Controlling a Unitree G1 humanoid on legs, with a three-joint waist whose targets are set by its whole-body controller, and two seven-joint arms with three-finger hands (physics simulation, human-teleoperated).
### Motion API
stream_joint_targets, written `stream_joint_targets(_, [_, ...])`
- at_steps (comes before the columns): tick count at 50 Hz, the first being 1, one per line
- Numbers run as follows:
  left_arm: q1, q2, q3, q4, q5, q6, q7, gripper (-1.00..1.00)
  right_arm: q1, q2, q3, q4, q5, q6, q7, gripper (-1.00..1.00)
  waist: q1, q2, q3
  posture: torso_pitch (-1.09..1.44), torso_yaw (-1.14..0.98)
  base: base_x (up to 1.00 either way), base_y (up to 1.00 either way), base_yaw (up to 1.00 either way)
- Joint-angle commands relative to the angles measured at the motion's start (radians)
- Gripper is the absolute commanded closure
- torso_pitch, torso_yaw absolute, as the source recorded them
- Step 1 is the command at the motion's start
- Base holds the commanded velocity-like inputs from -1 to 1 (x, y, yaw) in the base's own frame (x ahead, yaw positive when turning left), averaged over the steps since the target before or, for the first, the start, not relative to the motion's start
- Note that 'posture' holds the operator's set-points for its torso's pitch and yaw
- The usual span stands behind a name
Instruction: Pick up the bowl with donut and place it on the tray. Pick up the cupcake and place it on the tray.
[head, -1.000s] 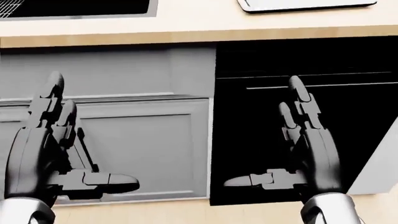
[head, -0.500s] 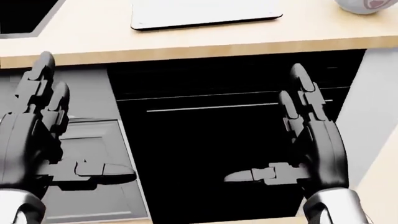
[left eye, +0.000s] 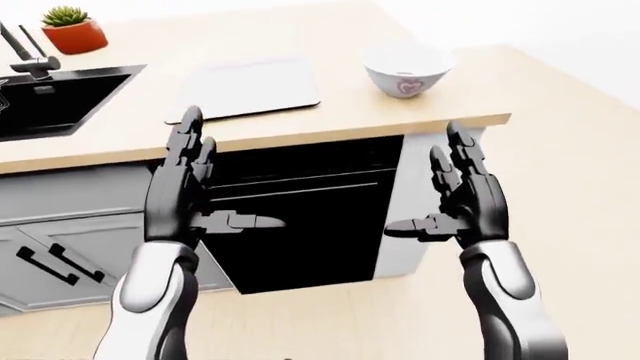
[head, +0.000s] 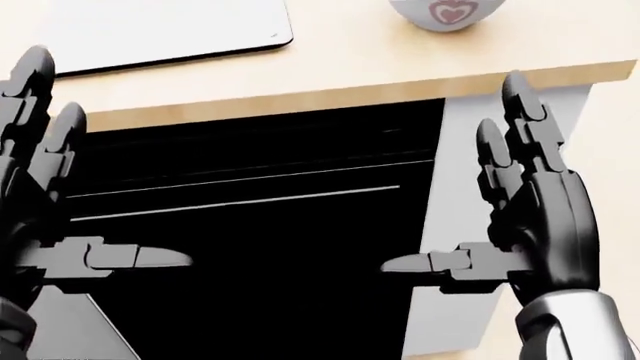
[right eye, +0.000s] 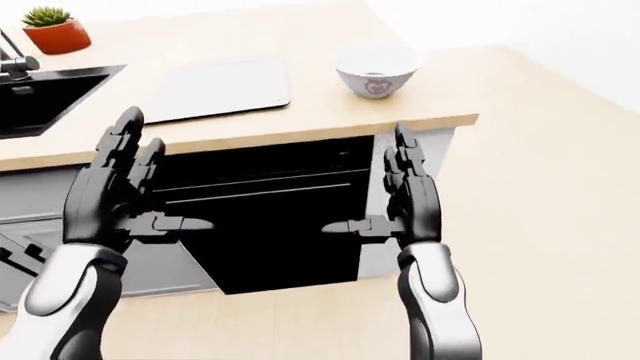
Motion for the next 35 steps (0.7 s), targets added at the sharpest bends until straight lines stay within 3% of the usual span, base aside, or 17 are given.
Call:
stream_joint_targets(1, [-0.02,0.013,0.019,-0.037,-0.005,-0.021,0.01,-1.0,-0.03,-0.003,0.013,-0.041,0.005,-0.023,0.002,-1.0,0.005,-0.007,-0.019,0.0,0.0,0.04,0.0,0.0])
stream_joint_targets(3, [-0.02,0.017,0.023,-0.032,-0.009,-0.028,0.012,-1.0,-0.034,-0.006,0.015,-0.056,0.003,-0.014,0.001,-1.0,0.005,-0.004,-0.02,0.0,0.0,0.06,0.06,0.0])
stream_joint_targets(7, [-0.02,0.022,0.027,-0.035,-0.017,-0.026,0.015,-1.0,-0.042,0.004,0.003,-0.074,0.035,0.016,-0.002,-1.0,0.016,-0.034,-0.016,0.0,0.0,0.02,0.49,0.0])
stream_joint_targets(8, [-0.019,0.02,0.027,-0.044,-0.02,-0.018,0.018,-1.0,-0.04,0.003,0.002,-0.077,0.046,0.019,-0.002,-1.0,0.043,-0.035,0.006,0.0,0.0,0.01,0.0,1.0])
stream_joint_targets(13, [-0.028,0.025,0.027,-0.053,-0.026,-0.002,0.023,-1.0,-0.045,-0.009,-0.003,-0.087,0.068,0.022,-0.015,-1.0,0.022,-0.001,0.007,0.0,0.0,0.01,0.1,0.79])
stream_joint_targets(16, [-0.029,0.027,0.026,-0.034,-0.025,-0.02,0.021,-1.0,-0.047,-0.014,-0.02,-0.102,0.083,0.029,-0.022,-1.0,0.031,-0.036,0.025,0.0,0.0,0.0,0.14,0.0])
stream_joint_targets(17, [-0.032,0.029,0.025,-0.041,-0.025,-0.01,0.023,-1.0,-0.049,-0.019,-0.023,-0.107,0.082,0.036,-0.028,-1.0,0.035,-0.019,0.001,0.0,0.0,0.0,0.0,0.0])
stream_joint_targets(18, [-0.034,0.031,0.025,-0.039,-0.023,-0.01,0.022,-1.0,-0.05,-0.021,-0.028,-0.105,0.084,0.036,-0.028,-1.0,0.037,-0.021,-0.014,0.0,0.0,0.0,0.0,0.0])
stream_joint_targets(21, [-0.056,0.039,0.026,-0.031,-0.022,0.003,0.023,-1.0,-0.053,-0.028,-0.033,-0.124,0.091,0.049,-0.032,-1.0,0.037,0.001,-0.038,0.0,0.0,0.07,0.0,0.0])
stream_joint_targets(22, [-0.065,0.042,0.023,-0.038,-0.02,0.016,0.024,-1.0,-0.055,-0.03,-0.035,-0.131,0.094,0.052,-0.032,-1.0,0.038,0.018,0.002,0.0,0.0,0.3,0.0,0.0])
stream_joint_targets(23, [-0.073,0.044,0.023,-0.05,-0.021,0.035,0.027,-1.0,-0.055,-0.031,-0.037,-0.135,0.095,0.053,-0.032,-1.0,0.03,0.042,0.013,0.0,0.0,0.34,0.0,0.0])
stream_joint_targets(24, [-0.078,0.045,0.026,-0.058,-0.023,0.045,0.028,-1.0,-0.055,-0.033,-0.038,-0.148,0.098,0.062,-0.034,-1.0,0.035,0.051,-0.002,0.0,0.0,0.34,0.0,0.0])
stream_joint_targets(27, [-0.081,0.048,0.031,-0.066,-0.025,0.052,0.025,-1.0,-0.058,-0.036,-0.049,-0.164,0.108,0.072,-0.037,-1.0,0.037,0.065,0.002,0.0,0.0,0.34,0.0,0.0])
stream_joint_targets(31, [-0.094,0.057,0.045,-0.082,-0.034,0.073,0.026,-1.0,-0.06,-0.041,-0.056,-0.191,0.12,0.093,-0.045,-1.0,0.047,0.029,0.006,0.0,0.0,0.35,0.0,0.0])
stream_joint_targets(33, [-0.094,0.06,0.049,-0.089,-0.038,0.078,0.026,-1.0,-0.066,-0.045,-0.061,-0.205,0.127,0.109,-0.049,-1.0,0.048,-0.016,-0.006,0.0,0.0,0.34,0.0,0.0])
stream_joint_targets(34, [-0.093,0.061,0.05,-0.091,-0.04,0.079,0.027,-1.0,-0.07,-0.048,-0.066,-0.21,0.132,0.115,-0.051,-1.0,0.044,-0.057,-0.019,0.0,0.0,0.3,0.0,0.0])
stream_joint_targets(35, [-0.091,0.062,0.054,-0.092,-0.042,0.077,0.026,-1.0,-0.075,-0.051,-0.073,-0.213,0.137,0.12,-0.054,-1.0,0.031,-0.023,-0.002,0.0,0.0,0.17,0.0,0.0])
